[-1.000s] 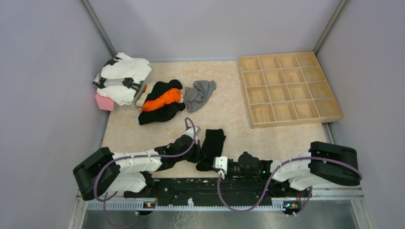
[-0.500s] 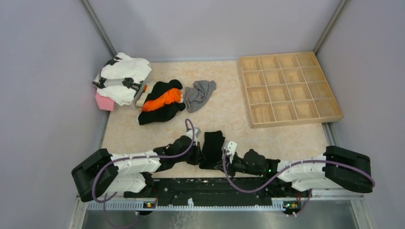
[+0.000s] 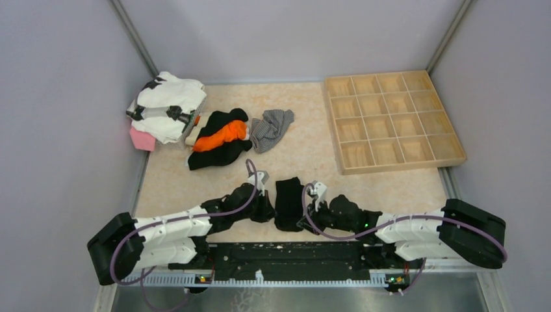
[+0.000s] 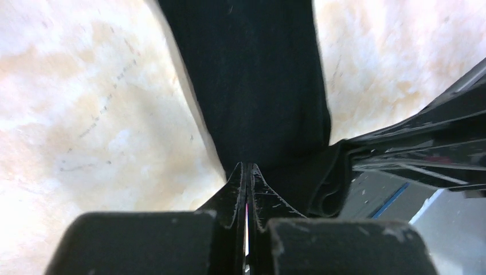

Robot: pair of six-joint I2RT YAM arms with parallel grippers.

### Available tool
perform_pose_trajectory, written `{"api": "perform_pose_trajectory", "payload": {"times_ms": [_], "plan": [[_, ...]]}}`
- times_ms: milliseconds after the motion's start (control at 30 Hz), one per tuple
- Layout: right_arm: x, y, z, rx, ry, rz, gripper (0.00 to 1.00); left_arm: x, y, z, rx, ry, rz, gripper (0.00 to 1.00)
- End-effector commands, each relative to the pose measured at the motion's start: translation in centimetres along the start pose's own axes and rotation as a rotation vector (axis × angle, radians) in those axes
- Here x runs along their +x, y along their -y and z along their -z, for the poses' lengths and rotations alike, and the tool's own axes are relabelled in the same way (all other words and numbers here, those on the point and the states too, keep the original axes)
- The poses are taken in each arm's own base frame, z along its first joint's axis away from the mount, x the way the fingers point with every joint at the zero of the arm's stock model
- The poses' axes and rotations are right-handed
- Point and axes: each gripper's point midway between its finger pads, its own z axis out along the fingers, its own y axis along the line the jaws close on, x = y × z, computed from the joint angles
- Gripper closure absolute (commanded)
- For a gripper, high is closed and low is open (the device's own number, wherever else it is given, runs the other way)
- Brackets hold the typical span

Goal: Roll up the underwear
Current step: Roll the underwear to the center of the board.

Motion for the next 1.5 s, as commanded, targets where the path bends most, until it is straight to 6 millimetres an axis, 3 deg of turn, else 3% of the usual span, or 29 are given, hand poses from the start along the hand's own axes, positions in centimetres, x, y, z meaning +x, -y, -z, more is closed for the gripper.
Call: {"api": "perform_pose_trajectory", "payload": {"times_ms": [0,233,400,600,867,1467], "plan": [[-0.1,-0.1,-0.4,-0.004,-0.045,-0.064,1.00,-4.2,1.5,1.7,-0.008,0.139,0.010,1.00],[-0.4,1.1,-0.4,0.030,-0.070,-0.114,1.00,-6.6,3.2,2.4,0.051,0.232,-0.049,0.99],[-0.6,1.4,-0.6,0.043,-0.100,-0.139,1.00,-6.5,4.4,1.3,0.090,0.185,-0.106,1.00],[-1.0,1.5,-0.9,0.047,-0.144,-0.130,1.00,-7.0,3.2,0.0,0.015,0.202,-0.094,1.00],[-1.5,2.1,-1.4,0.050,-0.217,-0.133,1.00,-7.3,3.1,0.1,0.016,0.222,-0.084,1.00],[-2.3,2.6,-2.6,0.058,-0.292,-0.119,1.00,-4.5,-1.0,-2.5,-0.113,0.154,-0.089,1.00]]}}
